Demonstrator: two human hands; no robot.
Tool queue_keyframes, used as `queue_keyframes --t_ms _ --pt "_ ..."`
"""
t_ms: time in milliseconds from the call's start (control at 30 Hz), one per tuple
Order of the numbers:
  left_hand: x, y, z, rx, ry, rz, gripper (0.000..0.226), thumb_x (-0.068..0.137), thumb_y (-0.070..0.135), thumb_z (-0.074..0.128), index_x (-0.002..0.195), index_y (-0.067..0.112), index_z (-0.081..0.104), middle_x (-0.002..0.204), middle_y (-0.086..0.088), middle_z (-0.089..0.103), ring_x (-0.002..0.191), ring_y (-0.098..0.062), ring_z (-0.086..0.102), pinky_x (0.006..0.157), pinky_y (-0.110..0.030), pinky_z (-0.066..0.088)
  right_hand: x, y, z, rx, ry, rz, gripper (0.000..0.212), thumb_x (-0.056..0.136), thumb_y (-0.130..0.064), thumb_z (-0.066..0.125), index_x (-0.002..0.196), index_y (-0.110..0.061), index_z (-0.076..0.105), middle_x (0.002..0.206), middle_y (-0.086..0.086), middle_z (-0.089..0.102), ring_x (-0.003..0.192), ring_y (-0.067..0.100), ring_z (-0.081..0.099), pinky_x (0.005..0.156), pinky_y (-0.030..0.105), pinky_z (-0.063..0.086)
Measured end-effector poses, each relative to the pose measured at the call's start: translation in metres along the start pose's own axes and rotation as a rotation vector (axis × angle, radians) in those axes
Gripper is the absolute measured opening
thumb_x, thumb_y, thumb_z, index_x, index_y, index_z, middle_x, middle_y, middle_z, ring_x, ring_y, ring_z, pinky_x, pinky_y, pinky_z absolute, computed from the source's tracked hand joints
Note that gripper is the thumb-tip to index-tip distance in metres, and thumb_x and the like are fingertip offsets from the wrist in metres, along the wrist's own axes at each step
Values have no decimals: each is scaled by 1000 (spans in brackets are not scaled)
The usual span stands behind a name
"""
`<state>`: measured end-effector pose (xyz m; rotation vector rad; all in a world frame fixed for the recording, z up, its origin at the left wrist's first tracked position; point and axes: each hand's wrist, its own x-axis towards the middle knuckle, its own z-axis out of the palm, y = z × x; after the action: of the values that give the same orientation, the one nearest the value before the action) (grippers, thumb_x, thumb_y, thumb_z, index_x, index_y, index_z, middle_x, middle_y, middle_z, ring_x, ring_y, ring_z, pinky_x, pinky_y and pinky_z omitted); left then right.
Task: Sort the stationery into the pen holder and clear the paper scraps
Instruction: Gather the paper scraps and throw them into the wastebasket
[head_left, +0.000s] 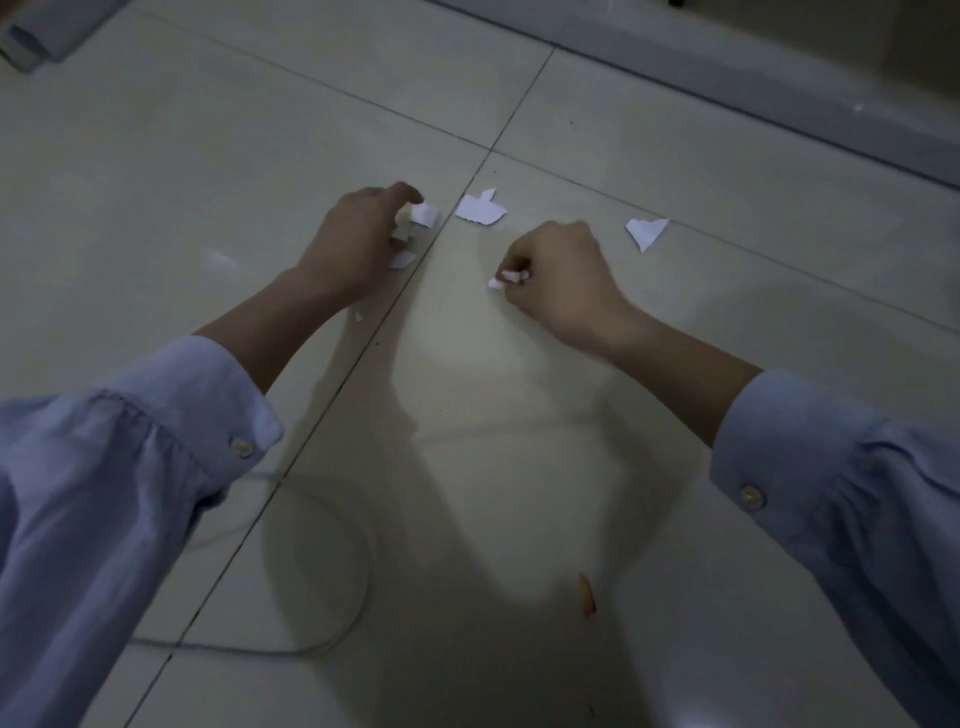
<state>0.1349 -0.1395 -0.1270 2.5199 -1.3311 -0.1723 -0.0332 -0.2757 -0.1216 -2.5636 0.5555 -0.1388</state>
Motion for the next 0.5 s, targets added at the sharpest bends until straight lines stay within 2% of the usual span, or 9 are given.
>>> queue_keyframes --t_ms 67,100,167,233,300,333,367,433,500 --pt "5 3 -1 10 -65 33 54 83 9 67 134 8 49 105 -28 57 95 -39 57 83 -39 44 -2 19 -18 230 98 139 17 79 -16 74 78 1 72 68 6 69 58 11 62 61 14 45" --pt "8 4 -1 24 -93 45 54 84 12 66 135 8 49 104 -29 56 95 -39 56 84 -38 44 -3 31 -27 256 159 188 18 78 -16 75 78 1 72 67 7 69 54 5 59 58 9 41" --pt "13 5 -1 56 -128 74 46 87 14 64 131 8 54 95 -24 53 95 -40 56 84 -35 42 -3 55 -45 204 231 257 21 78 -17 75 85 2 73 75 13 72 50 -6 55 57 2 37" --pt "15 7 -2 65 -137 95 35 88 13 62 122 6 62 80 -14 45 94 -40 55 80 -35 42 -1 72 -56 123 231 296 30 80 -19 74 100 2 72 87 16 73 57 -10 58 65 1 39" --pt "16 8 -1 66 -114 109 30 88 13 62 115 2 65 78 -18 47 92 -39 54 76 -35 41 3 84 -61 37 196 328 34 83 -21 72 108 3 69 98 20 72 81 10 67 77 13 45" --pt "16 9 1 69 -99 115 28 88 14 62 112 1 67 83 -23 53 92 -38 54 76 -35 41 4 87 -63 -1 167 328 32 84 -21 71 105 4 71 99 21 72 86 19 67 77 17 46" --pt "17 9 3 74 -86 117 27 88 15 62 109 -1 67 88 -25 57 92 -37 54 76 -35 41 6 89 -63 -29 133 316 27 86 -19 69 99 5 72 95 22 72 84 22 66 71 16 46" --pt "18 9 6 76 -68 113 26 88 14 62 106 -4 67 95 -25 57 94 -36 56 79 -35 43 10 90 -61 -82 72 292 23 88 -17 66 93 4 74 92 23 72 79 23 65 53 2 33" --pt "18 9 8 52 -34 112 21 87 8 63 99 -8 67 105 -26 56 89 -35 59 80 -33 45 12 91 -57 -130 60 280 22 88 -16 65 97 2 74 102 23 69 86 29 66 49 3 29"
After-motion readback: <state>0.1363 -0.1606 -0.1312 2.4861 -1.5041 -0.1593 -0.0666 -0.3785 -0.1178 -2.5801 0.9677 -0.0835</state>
